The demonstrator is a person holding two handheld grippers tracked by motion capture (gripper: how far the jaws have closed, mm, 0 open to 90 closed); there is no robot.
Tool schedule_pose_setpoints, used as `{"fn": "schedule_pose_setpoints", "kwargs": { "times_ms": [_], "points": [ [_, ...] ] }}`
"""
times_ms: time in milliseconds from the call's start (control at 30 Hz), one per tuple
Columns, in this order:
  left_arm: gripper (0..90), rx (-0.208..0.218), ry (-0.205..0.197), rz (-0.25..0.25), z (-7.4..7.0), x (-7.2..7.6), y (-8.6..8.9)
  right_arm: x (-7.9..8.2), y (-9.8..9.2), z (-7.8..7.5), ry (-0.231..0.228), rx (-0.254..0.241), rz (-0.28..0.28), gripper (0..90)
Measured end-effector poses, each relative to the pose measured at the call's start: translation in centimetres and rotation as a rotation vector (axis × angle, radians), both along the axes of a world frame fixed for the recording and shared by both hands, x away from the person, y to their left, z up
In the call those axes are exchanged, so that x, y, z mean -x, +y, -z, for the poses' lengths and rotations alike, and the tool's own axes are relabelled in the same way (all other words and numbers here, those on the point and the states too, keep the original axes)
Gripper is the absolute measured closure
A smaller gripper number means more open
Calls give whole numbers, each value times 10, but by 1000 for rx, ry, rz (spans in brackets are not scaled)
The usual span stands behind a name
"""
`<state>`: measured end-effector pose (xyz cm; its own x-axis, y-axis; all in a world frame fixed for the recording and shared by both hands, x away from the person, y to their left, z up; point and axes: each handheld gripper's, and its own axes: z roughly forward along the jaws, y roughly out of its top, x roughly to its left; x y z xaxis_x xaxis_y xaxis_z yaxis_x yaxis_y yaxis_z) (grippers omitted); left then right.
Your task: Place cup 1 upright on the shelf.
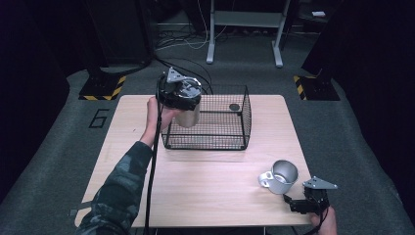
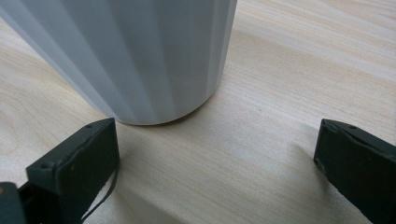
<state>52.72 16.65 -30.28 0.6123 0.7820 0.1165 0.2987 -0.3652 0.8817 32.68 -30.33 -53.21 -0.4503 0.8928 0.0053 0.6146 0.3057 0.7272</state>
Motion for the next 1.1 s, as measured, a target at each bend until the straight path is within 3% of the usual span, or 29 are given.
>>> {"fn": "schedule_pose_setpoints", "kwargs": {
  "times_ms": [1100],
  "points": [
    [39, 12, 49, -61, 23, -24, -5, 0, 1, 0, -7, -11, 13, 0]
  ]
}}
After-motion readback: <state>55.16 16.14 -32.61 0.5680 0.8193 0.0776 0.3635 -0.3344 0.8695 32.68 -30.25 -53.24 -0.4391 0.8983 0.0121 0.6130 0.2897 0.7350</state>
